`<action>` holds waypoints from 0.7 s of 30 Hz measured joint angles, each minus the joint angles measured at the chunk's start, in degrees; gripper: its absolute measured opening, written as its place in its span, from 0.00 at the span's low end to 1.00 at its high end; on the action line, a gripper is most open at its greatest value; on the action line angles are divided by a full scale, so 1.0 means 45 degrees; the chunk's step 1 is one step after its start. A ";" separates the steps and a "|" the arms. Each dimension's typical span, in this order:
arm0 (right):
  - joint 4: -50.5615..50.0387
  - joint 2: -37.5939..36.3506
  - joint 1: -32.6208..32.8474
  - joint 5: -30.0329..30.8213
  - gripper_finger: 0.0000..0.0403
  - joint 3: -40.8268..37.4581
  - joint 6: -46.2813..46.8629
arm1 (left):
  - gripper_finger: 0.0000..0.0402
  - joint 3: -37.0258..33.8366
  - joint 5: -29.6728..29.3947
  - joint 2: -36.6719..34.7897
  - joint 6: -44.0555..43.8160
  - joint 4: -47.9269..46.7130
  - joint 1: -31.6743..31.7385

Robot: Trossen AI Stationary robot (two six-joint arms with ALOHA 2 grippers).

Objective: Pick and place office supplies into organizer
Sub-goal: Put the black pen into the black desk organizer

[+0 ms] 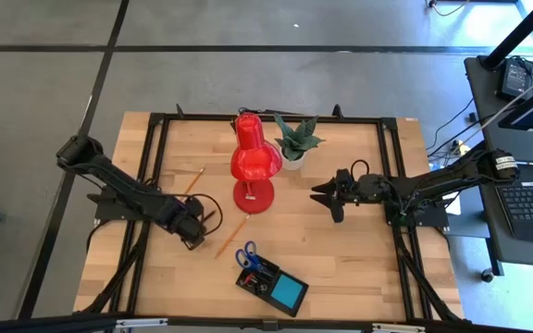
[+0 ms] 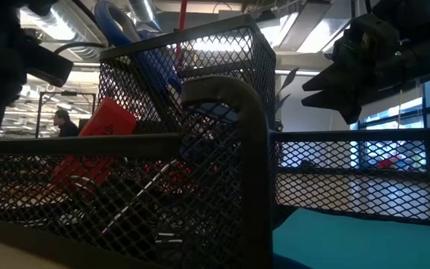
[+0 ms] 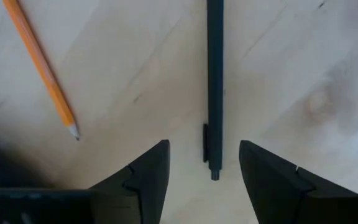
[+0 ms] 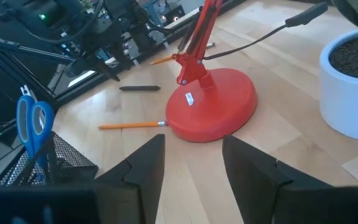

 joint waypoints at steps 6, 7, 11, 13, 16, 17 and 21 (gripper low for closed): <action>-0.0002 0.0000 0.0000 0.0000 0.41 -0.0003 -0.0019 | 0.46 0.0000 -0.0025 0.0092 -0.0469 0.0101 -0.0421; -0.0006 0.0000 0.0000 0.0000 0.41 0.0000 -0.0025 | 0.46 0.0000 -0.0033 0.0172 -0.0467 0.0149 -0.0441; -0.0009 0.0000 -0.0005 0.0005 0.41 -0.0001 -0.0098 | 0.46 0.0000 -0.0097 0.0770 -0.0457 0.0248 -0.0414; -0.0008 0.0000 -0.0005 0.0005 0.41 0.0001 -0.0188 | 0.46 0.0000 0.0041 0.1115 -0.0451 0.0245 -0.0408; -0.0011 0.0000 -0.0005 0.0005 0.41 0.0001 -0.0417 | 0.46 -0.0001 0.0536 0.1613 -0.0524 0.0244 -0.0408; -0.0011 0.0000 -0.0005 0.0005 0.41 0.0001 -0.0487 | 0.46 -0.0005 0.0622 0.1746 -0.0598 0.0254 -0.0408; -0.0015 0.0000 -0.0005 0.0011 0.41 0.0001 -0.0722 | 0.45 -0.0005 0.0845 0.2269 -0.0642 0.0518 -0.0408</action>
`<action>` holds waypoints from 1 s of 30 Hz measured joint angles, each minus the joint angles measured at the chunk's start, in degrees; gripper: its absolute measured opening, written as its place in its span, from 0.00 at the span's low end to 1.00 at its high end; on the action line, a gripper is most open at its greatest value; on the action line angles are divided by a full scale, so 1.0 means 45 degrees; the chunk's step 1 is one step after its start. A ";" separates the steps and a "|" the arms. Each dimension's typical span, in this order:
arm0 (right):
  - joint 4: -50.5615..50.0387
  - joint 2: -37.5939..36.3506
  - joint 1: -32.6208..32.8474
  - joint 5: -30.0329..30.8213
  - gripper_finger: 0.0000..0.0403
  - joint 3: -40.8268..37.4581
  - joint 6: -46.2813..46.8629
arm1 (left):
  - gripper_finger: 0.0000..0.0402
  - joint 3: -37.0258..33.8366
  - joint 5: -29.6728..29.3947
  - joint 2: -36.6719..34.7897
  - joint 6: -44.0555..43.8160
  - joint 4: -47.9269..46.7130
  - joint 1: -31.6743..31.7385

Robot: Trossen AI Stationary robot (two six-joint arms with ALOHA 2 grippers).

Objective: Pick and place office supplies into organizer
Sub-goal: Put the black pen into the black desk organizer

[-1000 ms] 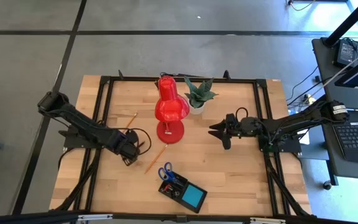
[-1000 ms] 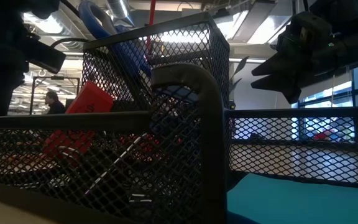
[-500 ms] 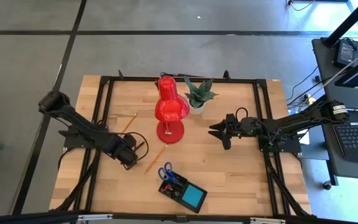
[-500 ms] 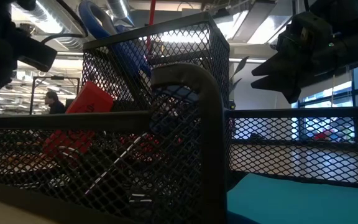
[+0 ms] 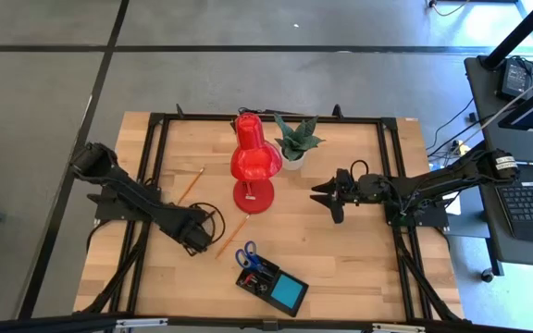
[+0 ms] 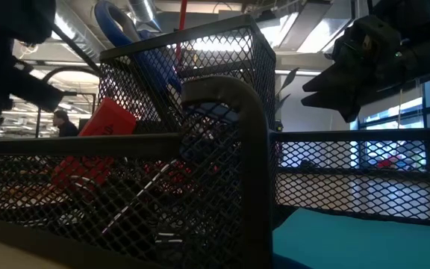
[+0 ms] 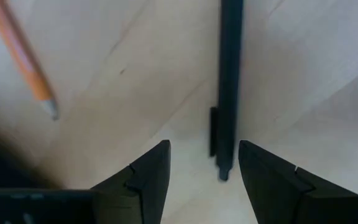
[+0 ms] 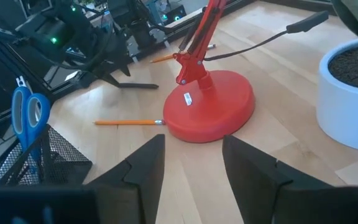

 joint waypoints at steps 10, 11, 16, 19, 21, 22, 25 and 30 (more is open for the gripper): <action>-0.0005 0.0000 0.0000 0.0008 0.41 -0.0004 -0.0021 | 0.45 0.0029 0.0217 0.0592 0.0206 0.0647 0.0008; -0.0005 0.0000 0.0000 0.0008 0.41 -0.0005 -0.0016 | 0.45 0.0022 0.0236 0.0592 0.0181 0.0682 0.0010; -0.0010 0.0000 0.0000 0.0013 0.41 0.0000 -0.0054 | 0.40 0.0014 0.0478 0.0601 0.0039 0.0851 0.0039; -0.0010 0.0005 0.0000 0.0013 0.41 0.0000 -0.0273 | 0.35 0.0010 0.0678 0.0611 0.0024 0.0995 0.0044; -0.0010 0.0001 0.0000 0.0013 0.41 -0.0001 -0.0311 | 0.32 0.0005 0.0729 0.0611 0.0055 0.1116 0.0044; -0.0010 0.0002 0.0000 0.0016 0.41 0.0000 -0.0313 | 0.31 0.0005 0.0758 0.0615 0.0079 0.1174 0.0044; -0.0010 0.0005 0.0000 0.0018 0.41 0.0000 -0.0317 | 0.27 0.0005 0.0816 0.0616 0.0078 0.1259 0.0044; -0.0010 0.0005 0.0000 0.0018 0.41 0.0000 -0.0323 | 0.21 0.0005 0.0806 0.0621 0.0089 0.1339 0.0039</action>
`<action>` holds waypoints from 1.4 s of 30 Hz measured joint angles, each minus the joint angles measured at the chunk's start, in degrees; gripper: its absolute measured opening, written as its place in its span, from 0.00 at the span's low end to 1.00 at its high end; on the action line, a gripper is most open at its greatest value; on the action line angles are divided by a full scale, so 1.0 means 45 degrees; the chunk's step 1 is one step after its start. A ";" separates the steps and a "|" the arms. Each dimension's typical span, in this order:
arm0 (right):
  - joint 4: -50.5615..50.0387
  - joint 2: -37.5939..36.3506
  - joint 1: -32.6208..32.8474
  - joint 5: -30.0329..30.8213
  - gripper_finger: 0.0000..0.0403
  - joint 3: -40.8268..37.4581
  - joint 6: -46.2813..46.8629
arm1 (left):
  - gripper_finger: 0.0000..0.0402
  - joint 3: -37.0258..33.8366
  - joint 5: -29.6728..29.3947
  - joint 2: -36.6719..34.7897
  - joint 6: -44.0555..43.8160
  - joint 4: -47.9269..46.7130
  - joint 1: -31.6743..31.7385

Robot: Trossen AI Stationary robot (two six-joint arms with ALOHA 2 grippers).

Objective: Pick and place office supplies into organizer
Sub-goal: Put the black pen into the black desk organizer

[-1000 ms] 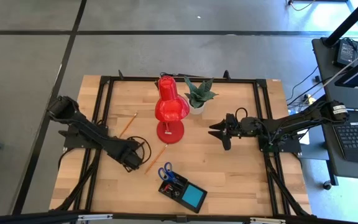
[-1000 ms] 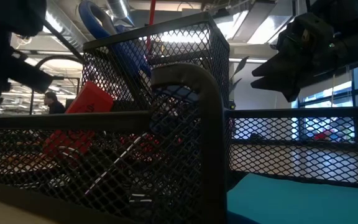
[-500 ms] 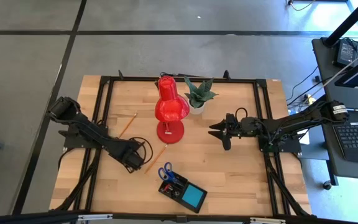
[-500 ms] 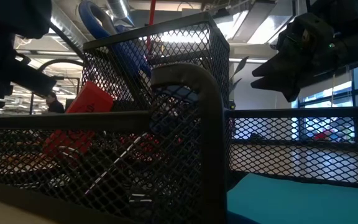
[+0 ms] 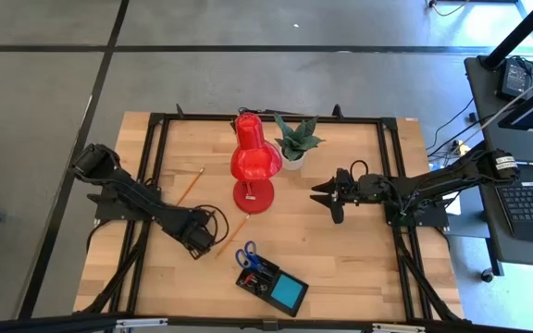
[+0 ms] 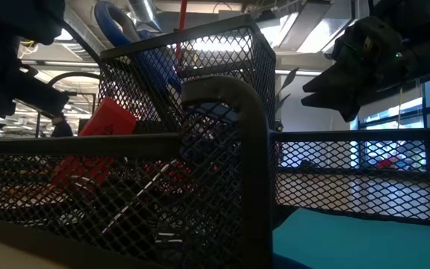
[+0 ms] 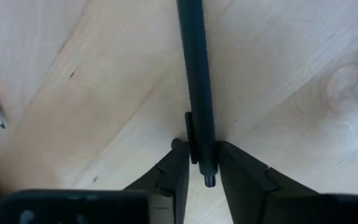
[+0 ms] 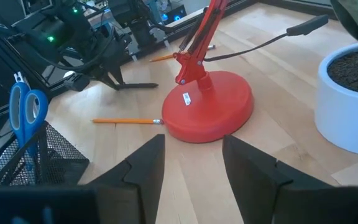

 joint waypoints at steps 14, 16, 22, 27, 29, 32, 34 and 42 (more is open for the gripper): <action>0.0000 0.0000 -0.0002 0.0001 0.41 -0.0002 -0.0393 | 0.12 0.0019 -0.0988 0.0005 0.0562 -0.0080 -0.0267; 0.0000 0.0000 0.0000 0.0000 0.41 0.0000 -0.0494 | 0.12 0.0019 -0.1076 0.0010 0.0562 -0.0080 -0.0358; 0.0002 0.0000 -0.0004 0.0005 0.41 -0.0004 -0.0631 | 0.12 0.0015 -0.1191 0.0015 0.0684 -0.0094 -0.0538; 0.0003 0.0000 0.0000 0.0005 0.41 0.0000 -0.0624 | 0.12 0.0275 -0.1245 0.0050 0.2014 -0.0279 -0.0680; 0.0005 0.0000 0.0000 0.0005 0.41 0.0000 -0.0607 | 0.12 0.0484 -0.1243 0.0097 0.2473 -0.0332 -0.0748; 0.0000 0.0000 0.0000 0.0000 0.41 0.0000 -0.0602 | 0.12 0.0890 -0.1165 0.0073 0.3013 -0.0103 -0.0875; 0.0005 0.0000 0.0000 0.0000 0.41 -0.0002 -0.0598 | 0.12 0.1041 -0.1144 0.0078 0.3356 -0.0285 -0.0977; 0.0005 0.0000 0.0000 0.0000 0.41 0.0000 -0.0577 | 0.12 0.1853 -0.1322 0.0058 0.3117 -0.1771 -0.1327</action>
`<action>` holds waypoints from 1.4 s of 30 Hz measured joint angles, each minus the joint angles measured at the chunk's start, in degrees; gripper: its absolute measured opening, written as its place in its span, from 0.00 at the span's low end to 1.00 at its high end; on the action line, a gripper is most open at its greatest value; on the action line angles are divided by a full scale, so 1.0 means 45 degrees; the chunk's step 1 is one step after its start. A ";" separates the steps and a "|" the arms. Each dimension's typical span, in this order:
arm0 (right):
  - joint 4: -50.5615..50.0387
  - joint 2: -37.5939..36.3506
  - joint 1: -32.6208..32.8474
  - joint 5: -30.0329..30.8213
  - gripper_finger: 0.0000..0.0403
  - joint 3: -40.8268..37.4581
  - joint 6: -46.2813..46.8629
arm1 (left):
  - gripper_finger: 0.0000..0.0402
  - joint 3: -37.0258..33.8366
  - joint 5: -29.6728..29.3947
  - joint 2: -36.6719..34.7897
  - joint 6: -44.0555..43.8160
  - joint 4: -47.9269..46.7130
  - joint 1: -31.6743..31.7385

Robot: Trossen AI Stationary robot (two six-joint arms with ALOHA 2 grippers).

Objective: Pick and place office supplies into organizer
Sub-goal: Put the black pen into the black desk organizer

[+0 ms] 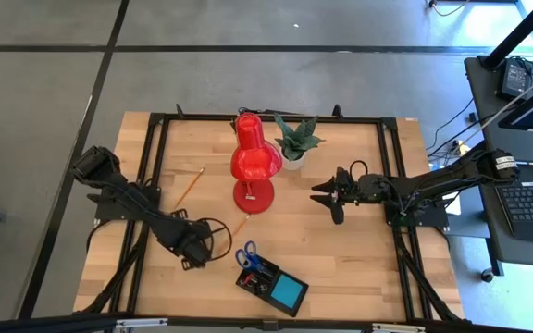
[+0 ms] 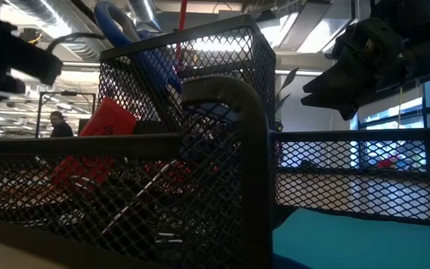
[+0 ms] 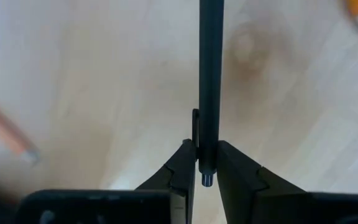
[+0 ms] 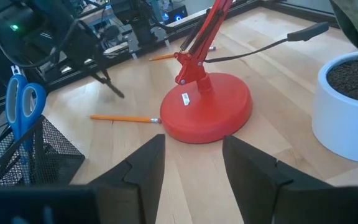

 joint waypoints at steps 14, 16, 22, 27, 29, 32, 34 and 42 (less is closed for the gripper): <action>0.0000 0.0000 0.0000 -0.0002 0.41 -0.0002 -0.0015 | 0.06 0.2958 -0.3738 -0.0029 -0.0437 -0.4373 -0.1399; 0.0001 0.0000 0.0000 -0.0004 0.41 -0.0001 -0.0019 | 0.06 0.3313 -0.4313 -0.0029 -0.0439 -0.4673 -0.1614; 0.0000 0.0000 0.0000 -0.0005 0.41 0.0000 -0.0015 | 0.06 0.4369 -0.6185 -0.0029 0.0312 -0.5244 -0.2200; 0.0000 0.0000 0.0000 -0.0005 0.41 -0.0004 0.0202 | 0.06 0.5082 -0.8047 -0.0034 0.2126 -0.5237 -0.2650; 0.0000 0.0000 0.0000 -0.0005 0.41 -0.0002 0.0296 | 0.06 0.5312 -0.8726 -0.0034 0.3063 -0.5235 -0.2821; 0.0000 0.0000 0.0000 -0.0005 0.41 0.0000 0.0296 | 0.06 0.5552 -0.9997 -0.0044 0.4790 -0.5067 -0.3019; 0.0000 0.0000 0.0000 -0.0005 0.41 -0.0001 0.0301 | 0.06 0.5568 -1.0819 -0.0049 0.6308 -0.4569 -0.3091; 0.0000 0.0000 0.0000 -0.0005 0.41 0.0000 0.0301 | 0.06 0.5568 -1.2785 0.0185 1.5515 -0.1669 -0.3139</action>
